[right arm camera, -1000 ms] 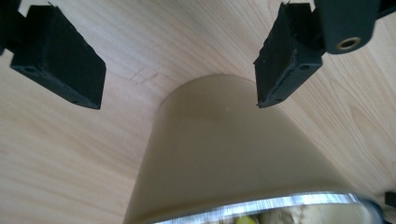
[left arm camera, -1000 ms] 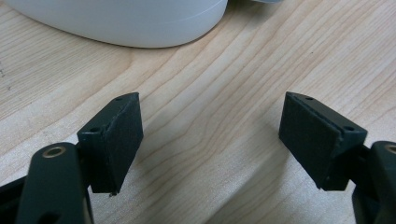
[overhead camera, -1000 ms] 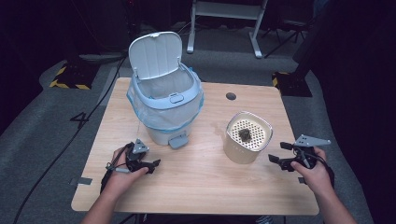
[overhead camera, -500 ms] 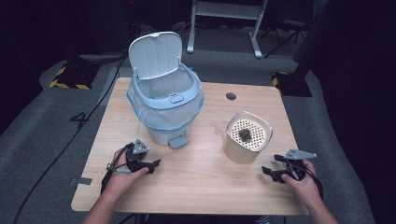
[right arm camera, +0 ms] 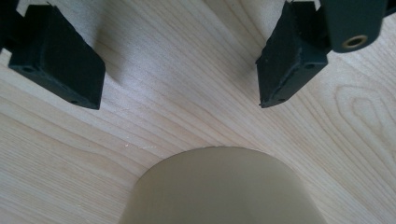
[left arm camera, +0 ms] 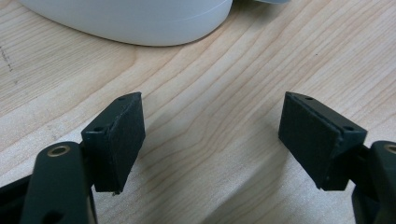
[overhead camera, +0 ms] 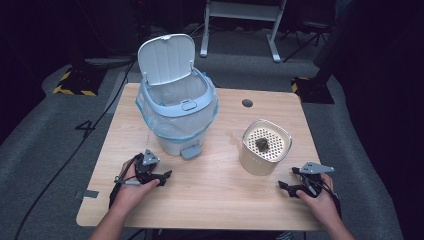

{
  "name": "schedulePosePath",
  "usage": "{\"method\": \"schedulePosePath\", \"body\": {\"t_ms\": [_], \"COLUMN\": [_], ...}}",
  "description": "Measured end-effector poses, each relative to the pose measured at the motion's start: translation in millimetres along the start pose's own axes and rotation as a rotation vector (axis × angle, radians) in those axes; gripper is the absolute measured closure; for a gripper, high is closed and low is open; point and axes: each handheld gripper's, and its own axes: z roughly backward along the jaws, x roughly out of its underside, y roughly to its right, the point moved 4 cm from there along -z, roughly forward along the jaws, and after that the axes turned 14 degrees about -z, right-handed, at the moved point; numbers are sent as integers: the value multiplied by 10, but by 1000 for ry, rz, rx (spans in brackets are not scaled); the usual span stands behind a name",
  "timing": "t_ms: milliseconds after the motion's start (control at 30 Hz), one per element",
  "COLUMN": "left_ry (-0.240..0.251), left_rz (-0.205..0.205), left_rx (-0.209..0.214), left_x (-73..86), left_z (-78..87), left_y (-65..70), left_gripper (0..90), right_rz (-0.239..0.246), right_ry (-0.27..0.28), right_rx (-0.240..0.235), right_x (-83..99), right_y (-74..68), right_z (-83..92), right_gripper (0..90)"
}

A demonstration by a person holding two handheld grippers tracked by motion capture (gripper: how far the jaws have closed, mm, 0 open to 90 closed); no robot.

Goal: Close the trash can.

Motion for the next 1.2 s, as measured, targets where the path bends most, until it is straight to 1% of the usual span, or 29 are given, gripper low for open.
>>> {"method": "schedulePosePath", "body": {"t_ms": [33,67,167,200,233,267,300,333,367,433,467,500,533,567,600,633,667,767,800,833,933,1067,1133,1200], "left_ry": [5,14,14,20,27,31,53,65,86,114,114,128,147,147,158,164,164,171,181,181,197,232,252,258], "left_rz": [2,7,11,26,39,45,59,75,83,81,81,78,68,68,55,53,53,26,16,16,-8,-19,-15,-25], "left_rx": [-3,-4,3,6,22,28,34,46,57,51,51,50,52,52,56,57,57,63,69,69,81,90,98,103], "left_x": [0,3,13,17,16,13,5,-6,-34,-84,-84,-109,-160,-160,-210,-236,-236,-310,-359,-359,-436,-553,-619,-679], "left_z": [1,5,26,41,69,89,118,155,225,331,331,377,479,479,575,619,619,735,790,790,873,1012,1087,1153], "left_y": [-4,-11,-43,-55,-70,-82,-98,-116,-149,-191,-191,-204,-230,-230,-252,-260,-260,-289,-314,-314,-406,-510,-548,-573], "left_gripper": [248,302,359,359,403,426,426,432,466,467,467,467,464,465,467,467,466,467,461,461,460,465,468,469], "right_rz": [0,0,0,0,0,-2,-2,-2,-2,-1,-1,-1,-1,-1,-1,-1,-1,0,-1,-1,0,1,1,1], "right_ry": [0,0,0,0,1,1,1,1,1,1,1,1,3,3,3,3,3,2,1,1,2,2,2,2], "right_rx": [0,0,0,0,1,2,2,2,2,1,2,2,1,1,0,0,0,0,-3,-3,-2,-7,-8,-8], "right_x": [0,0,0,1,1,1,1,1,1,1,1,1,1,1,2,2,2,1,2,2,2,3,3,3], "right_y": [0,0,-1,-1,-1,-3,-3,-3,-3,-3,-3,-3,-5,-5,-5,-5,-5,-4,-5,-5,-5,-5,-4,-5], "right_z": [0,0,0,0,0,0,0,0,0,0,0,0,-1,-1,-1,-1,-1,0,0,0,0,1,1,1], "right_gripper": [156,156,156,156,156,156,156,156,156,156,156,156,156,156,157,158,158,159,160,160,162,168,168,168]}}
